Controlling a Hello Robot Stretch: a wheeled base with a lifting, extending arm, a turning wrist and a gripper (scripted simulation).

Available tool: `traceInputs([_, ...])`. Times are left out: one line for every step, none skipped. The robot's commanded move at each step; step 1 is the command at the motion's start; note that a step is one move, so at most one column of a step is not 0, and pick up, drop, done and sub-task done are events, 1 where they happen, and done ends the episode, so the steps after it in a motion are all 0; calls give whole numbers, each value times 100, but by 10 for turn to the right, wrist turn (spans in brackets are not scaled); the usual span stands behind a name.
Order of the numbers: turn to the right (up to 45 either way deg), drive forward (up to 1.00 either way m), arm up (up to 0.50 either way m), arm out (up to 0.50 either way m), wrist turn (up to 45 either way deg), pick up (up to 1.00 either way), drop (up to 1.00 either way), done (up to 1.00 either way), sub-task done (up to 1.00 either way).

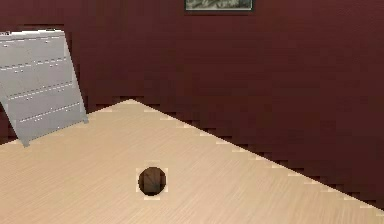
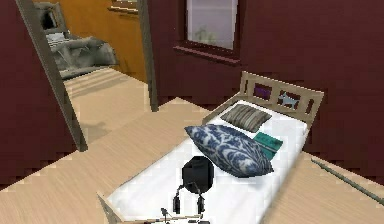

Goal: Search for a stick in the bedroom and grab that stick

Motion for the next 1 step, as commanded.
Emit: traceInputs([0, 0, 10, 0, 0, 0, 0, 0, 0])
